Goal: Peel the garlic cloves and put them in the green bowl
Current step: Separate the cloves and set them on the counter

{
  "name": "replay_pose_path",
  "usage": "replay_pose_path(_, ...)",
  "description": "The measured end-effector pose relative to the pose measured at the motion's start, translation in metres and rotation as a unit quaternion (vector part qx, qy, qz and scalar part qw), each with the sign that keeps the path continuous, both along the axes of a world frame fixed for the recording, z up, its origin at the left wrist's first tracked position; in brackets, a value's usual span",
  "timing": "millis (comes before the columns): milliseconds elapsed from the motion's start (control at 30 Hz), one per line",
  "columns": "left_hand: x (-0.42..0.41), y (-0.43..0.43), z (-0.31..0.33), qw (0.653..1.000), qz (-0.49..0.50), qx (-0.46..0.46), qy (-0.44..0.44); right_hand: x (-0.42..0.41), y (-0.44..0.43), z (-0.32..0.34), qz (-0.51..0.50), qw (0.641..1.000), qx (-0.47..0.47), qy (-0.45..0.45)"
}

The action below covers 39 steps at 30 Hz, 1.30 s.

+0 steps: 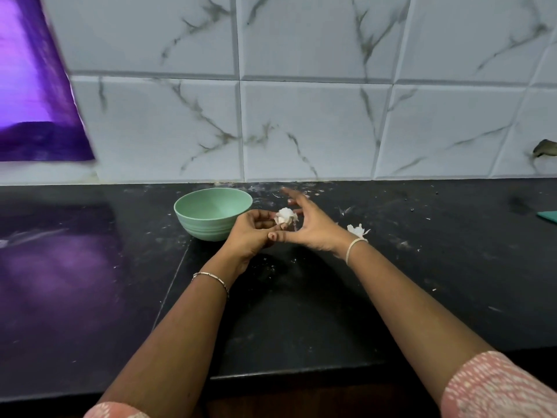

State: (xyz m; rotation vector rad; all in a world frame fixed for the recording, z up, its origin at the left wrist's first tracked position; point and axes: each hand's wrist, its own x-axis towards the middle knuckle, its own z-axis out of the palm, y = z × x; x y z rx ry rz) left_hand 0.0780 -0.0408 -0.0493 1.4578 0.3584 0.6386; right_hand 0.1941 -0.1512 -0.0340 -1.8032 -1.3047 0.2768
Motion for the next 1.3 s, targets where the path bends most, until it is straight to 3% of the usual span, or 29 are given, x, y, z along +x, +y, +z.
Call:
replay_pose_path(167,-0.002,0.006,0.003,0.998,-0.014,0.058,-0.008,-0.004,0.006,-0.012,-0.005,0.992,0.074,0.103)
replay_pose_path(233,-0.002,0.007,0.004,0.993,-0.038,0.109,0.004,-0.005,0.010,-0.014,-0.036,0.992,0.081,0.094)
replay_pose_path(300,-0.001,0.006,0.004,0.989,-0.047,0.136,0.014,-0.006,0.014,-0.013,-0.092,0.992,0.072,0.044)
replay_pose_path(367,-0.001,0.007,0.003,0.987,-0.026,0.157,0.017,-0.008,0.013,-0.011,-0.144,0.986,0.048,-0.067)
replay_pose_path(433,-0.001,0.008,0.002,0.983,0.013,0.182,0.012,-0.011,0.008,-0.008,-0.197,0.962,0.015,-0.186)
replay_pose_path(500,-0.001,0.006,0.002,0.981,0.022,0.191,0.008,-0.012,0.006,-0.004,-0.228,0.946,0.008,-0.230)
replay_pose_path(633,0.003,-0.002,0.002,0.982,-0.016,0.184,0.027,-0.014,0.009,-0.006,-0.219,0.958,-0.001,-0.183)
replay_pose_path(800,0.001,-0.001,0.000,0.897,0.032,0.438,0.051,-0.007,0.014,-0.015,-0.166,0.986,0.008,0.018)
replay_pose_path(867,0.002,-0.002,-0.001,0.870,0.043,0.489,0.053,-0.006,0.012,-0.015,-0.166,0.986,-0.004,0.007)
replay_pose_path(967,0.005,-0.005,-0.002,0.830,0.069,0.551,0.062,-0.009,0.007,-0.008,-0.206,0.973,-0.028,-0.100)
replay_pose_path(1133,0.011,-0.010,-0.002,0.805,0.082,0.581,0.089,-0.008,0.001,0.003,-0.234,0.953,-0.024,-0.190)
replay_pose_path(1300,0.010,-0.011,-0.005,0.826,0.039,0.560,0.056,0.002,-0.002,-0.003,-0.162,0.985,0.016,-0.063)
